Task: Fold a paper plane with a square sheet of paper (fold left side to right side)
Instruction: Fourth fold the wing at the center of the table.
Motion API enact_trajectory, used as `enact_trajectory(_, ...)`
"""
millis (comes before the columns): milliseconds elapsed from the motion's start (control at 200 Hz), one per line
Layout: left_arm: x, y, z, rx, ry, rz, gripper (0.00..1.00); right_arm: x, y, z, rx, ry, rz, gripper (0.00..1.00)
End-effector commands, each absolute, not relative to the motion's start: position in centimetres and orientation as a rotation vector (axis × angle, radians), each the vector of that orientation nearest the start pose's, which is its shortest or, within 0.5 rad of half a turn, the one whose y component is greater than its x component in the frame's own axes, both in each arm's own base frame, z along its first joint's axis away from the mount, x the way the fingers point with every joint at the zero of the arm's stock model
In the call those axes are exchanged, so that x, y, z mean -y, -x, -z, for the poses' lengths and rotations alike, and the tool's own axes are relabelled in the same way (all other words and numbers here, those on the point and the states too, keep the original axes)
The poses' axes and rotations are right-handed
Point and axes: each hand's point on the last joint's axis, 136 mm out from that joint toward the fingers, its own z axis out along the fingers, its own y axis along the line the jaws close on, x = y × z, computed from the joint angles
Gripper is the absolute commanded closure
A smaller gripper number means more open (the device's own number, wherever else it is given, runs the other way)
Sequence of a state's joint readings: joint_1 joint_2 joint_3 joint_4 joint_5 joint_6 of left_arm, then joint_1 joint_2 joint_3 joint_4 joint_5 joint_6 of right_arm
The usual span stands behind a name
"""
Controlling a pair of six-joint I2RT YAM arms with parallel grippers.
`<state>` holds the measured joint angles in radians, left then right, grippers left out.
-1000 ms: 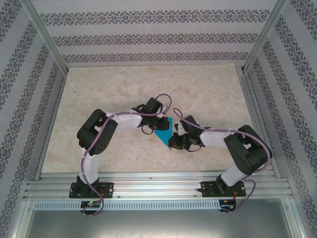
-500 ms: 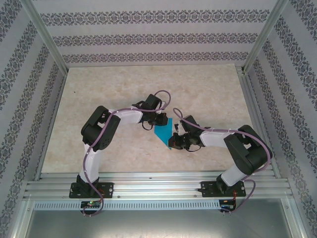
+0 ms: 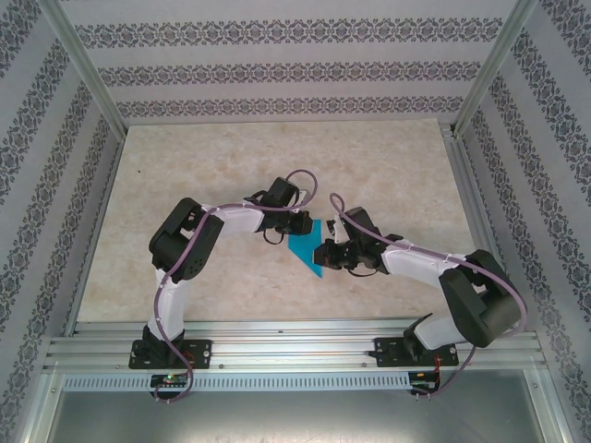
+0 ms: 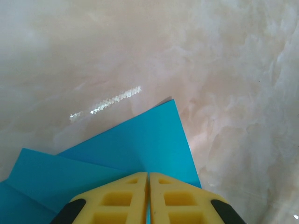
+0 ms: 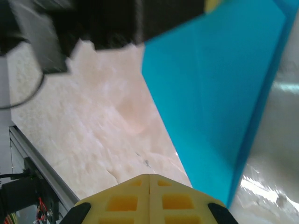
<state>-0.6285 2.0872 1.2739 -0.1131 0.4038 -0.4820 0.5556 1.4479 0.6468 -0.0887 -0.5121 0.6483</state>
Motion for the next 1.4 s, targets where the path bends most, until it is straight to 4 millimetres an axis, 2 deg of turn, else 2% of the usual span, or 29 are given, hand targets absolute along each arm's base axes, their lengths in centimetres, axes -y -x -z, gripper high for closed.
enact_trajectory(0, 33.4, -34.7, 1.2, -2.739, -0.363, 0.855, 0.88, -26.2, -27.5, -7.8, -2.561, 0.199, -1.071, 0.95)
enact_trajectory(290, 33.3, -34.6, 1.4, -2.744, -0.363, 0.85, 0.88, -26.7, -30.0, -4.5, -2.61, 0.227, -0.979, 0.95)
enact_trajectory(505, 33.3, -34.7, 1.4, -2.744, -0.366, 0.846, 0.88, -26.0, -29.7, -2.0, -2.678, 0.21, -0.917, 0.95)
enact_trajectory(764, 33.1, -34.7, 1.8, -2.755, -0.36, 0.825, 0.89, -24.7, -26.5, 1.2, -2.841, 0.203, -0.861, 0.95)
enact_trajectory(1189, 32.6, -34.9, 2.1, -2.763, -0.356, 0.778, 0.9, -22.2, -19.5, 2.6, -3.02, 0.189, -0.863, 0.94)
enact_trajectory(1394, 32.6, -34.9, 2.3, -2.766, -0.353, 0.777, 0.9, -21.1, -16.8, 3.1, -3.072, 0.151, -0.867, 0.94)
